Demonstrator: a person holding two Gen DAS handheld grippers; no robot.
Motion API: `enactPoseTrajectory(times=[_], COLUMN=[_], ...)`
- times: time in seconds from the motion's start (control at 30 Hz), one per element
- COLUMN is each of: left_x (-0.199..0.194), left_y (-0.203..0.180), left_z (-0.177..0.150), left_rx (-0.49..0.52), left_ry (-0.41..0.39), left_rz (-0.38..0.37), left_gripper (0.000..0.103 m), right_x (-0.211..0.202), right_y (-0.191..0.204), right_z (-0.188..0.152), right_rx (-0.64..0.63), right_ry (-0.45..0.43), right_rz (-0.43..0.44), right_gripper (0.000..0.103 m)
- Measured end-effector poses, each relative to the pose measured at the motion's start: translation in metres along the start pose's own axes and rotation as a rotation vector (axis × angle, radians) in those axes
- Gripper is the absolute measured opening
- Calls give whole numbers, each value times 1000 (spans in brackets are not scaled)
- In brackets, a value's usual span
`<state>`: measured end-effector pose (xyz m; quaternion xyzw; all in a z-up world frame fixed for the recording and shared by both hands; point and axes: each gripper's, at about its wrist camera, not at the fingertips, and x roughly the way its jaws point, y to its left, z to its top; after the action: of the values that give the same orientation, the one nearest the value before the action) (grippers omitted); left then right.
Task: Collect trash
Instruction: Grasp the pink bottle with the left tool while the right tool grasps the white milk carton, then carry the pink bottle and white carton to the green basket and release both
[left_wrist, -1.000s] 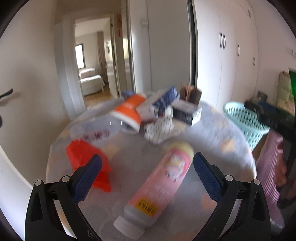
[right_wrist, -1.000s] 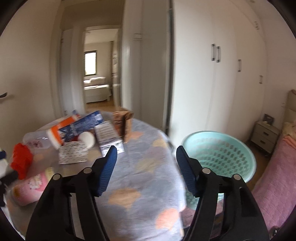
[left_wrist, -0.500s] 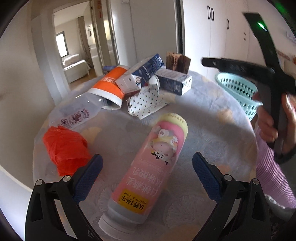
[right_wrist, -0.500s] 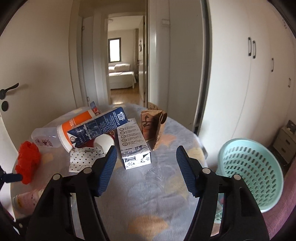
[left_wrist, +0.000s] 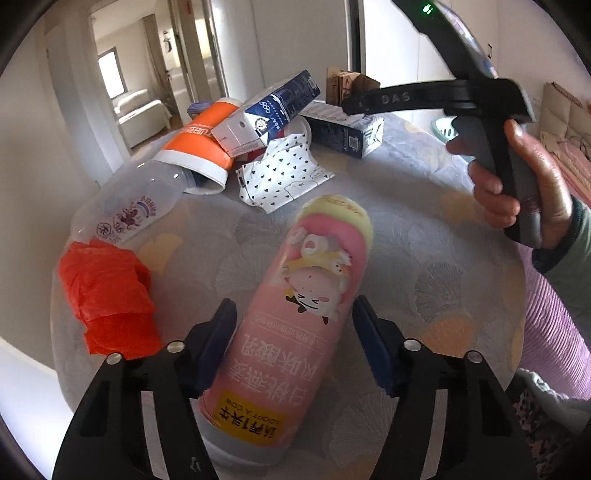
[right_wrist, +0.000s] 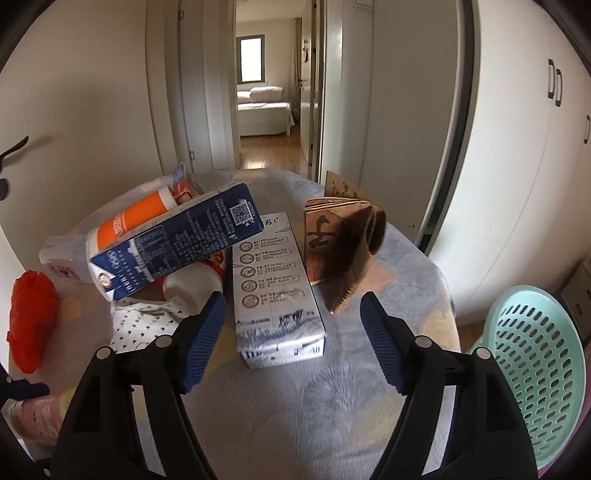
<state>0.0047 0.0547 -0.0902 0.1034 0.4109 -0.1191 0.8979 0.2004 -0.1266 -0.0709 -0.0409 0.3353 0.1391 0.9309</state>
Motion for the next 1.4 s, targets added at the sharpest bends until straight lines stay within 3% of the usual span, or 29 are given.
enactPoseTrajectory(times=[0.1,0.4,0.5,0.53,1.03,1.17,1.23,1.4], left_x=[-2,4,5,5,9,10,11,11], left_y=[6,16,16,15,1,-10,-13,-24], left_z=[4,15,18,19,33,38,41,48], left_rx=[-38,-148,-158,-158,-160,-147,-147,-130], left_ry=[-12,-31,-40,-43,-86,-90,-90,-91], left_rz=[-16,-53,-59,-59,-102,-110,-116,-115], left_gripper=[51,50,50,50,50,50,50,50], right_x=[12,44,41,40,-64,-72,-72,-53], right_y=[-1,-3,-2,0,-34,-34,-37,-41], right_z=[4,8,7,5,-87,-93,-93,-88], right_rx=[-7,-2,-14,-16,113,113,120,167], right_ry=[25,112,111,114,107,108,113,138], right_rz=[6,24,43,42,63,46,34,62], right_gripper=[74,74,57,57,54,55,64,64])
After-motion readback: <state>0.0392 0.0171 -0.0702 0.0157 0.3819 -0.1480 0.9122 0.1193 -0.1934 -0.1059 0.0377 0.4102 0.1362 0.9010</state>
